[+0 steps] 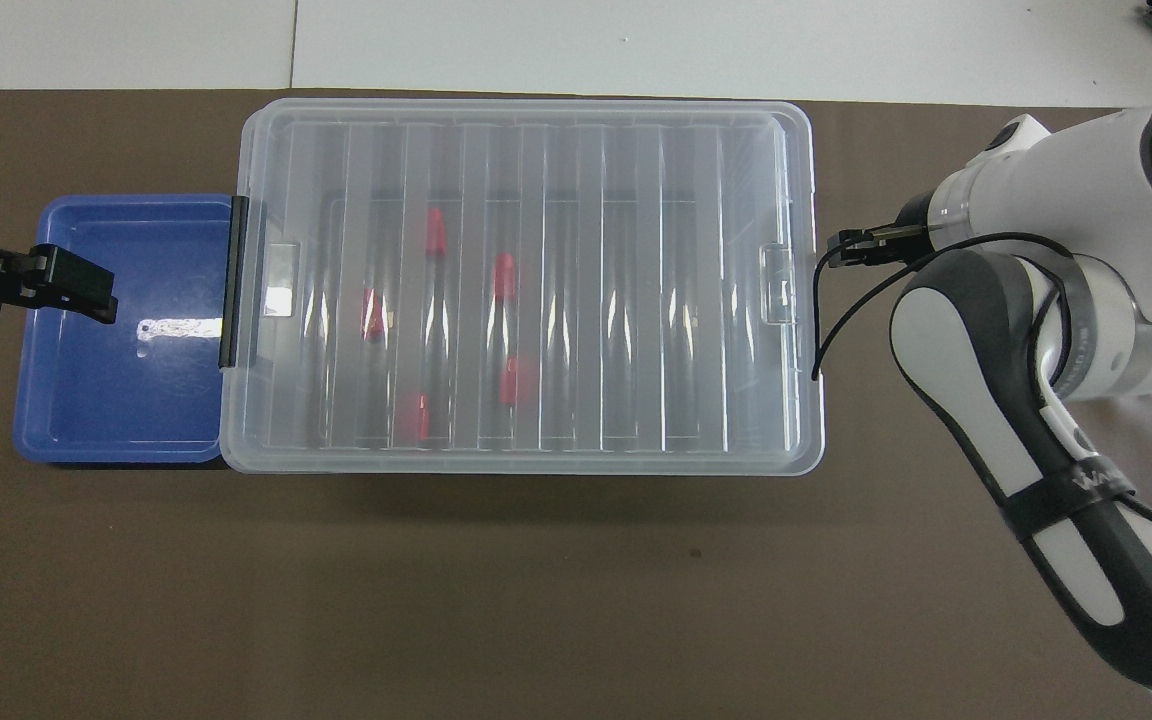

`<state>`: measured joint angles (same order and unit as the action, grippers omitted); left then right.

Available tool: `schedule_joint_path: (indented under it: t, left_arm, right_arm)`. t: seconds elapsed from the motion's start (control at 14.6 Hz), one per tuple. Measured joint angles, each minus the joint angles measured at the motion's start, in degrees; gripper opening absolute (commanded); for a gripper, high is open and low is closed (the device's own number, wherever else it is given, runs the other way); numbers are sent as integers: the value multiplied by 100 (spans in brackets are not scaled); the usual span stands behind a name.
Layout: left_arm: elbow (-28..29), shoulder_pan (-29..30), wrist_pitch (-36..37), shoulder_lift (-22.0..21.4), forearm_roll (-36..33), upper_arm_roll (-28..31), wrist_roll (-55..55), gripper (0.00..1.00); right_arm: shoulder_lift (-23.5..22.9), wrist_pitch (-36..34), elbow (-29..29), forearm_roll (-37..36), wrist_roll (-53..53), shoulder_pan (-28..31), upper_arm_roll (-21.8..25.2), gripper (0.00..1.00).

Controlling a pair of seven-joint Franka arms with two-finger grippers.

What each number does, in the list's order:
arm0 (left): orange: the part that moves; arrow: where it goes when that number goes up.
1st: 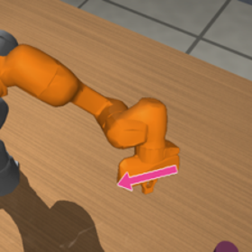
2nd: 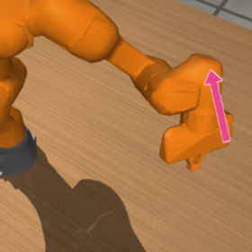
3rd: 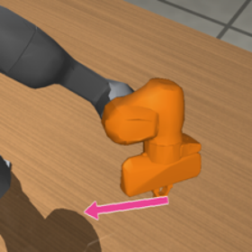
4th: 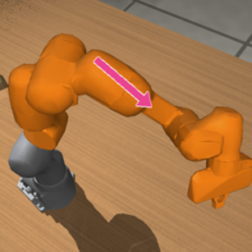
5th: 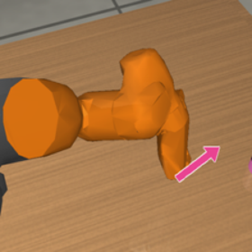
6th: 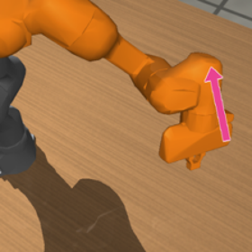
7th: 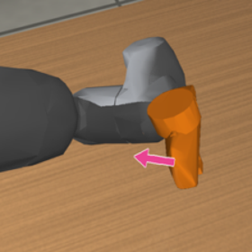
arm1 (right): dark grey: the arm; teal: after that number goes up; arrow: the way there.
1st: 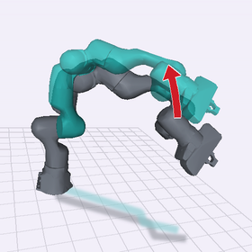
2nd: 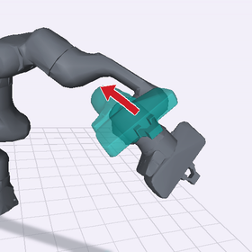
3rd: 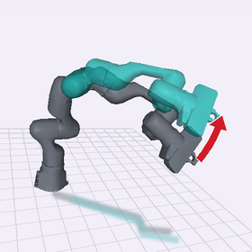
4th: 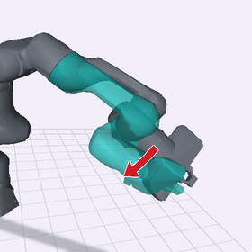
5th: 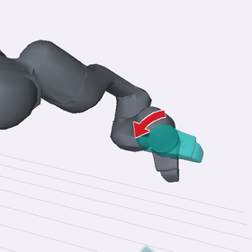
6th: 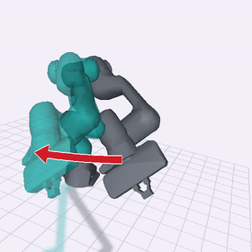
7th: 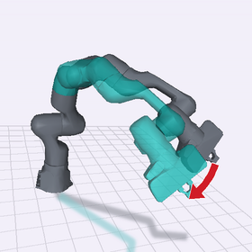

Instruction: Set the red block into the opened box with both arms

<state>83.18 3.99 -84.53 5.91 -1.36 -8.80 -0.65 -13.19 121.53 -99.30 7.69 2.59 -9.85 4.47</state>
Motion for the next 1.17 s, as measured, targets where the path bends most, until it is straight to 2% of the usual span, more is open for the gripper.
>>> schedule_joint_path:
  t: [0.27, 0.48, 0.82, 1.17]
  left_arm:
    - [-1, 0, 0, -9, -26, -6, 0, 100]
    - [58, 5, 1, -24, -43, 6, 0, 100]
    - [196, -3, -8, -94, -50, 6, 1, 100]
    - [284, -93, -57, -127, -51, 6, 5, 100]
  right_arm:
    - [392, -624, 139, -590, -18, 172, 35, 100]
    - [782, -1560, 402, -910, -393, 274, 66, 100]
    - [1509, -3027, 625, -956, -1117, 328, 72, 100]
    - [1559, -3211, 548, -928, -1013, 362, 73, 100]
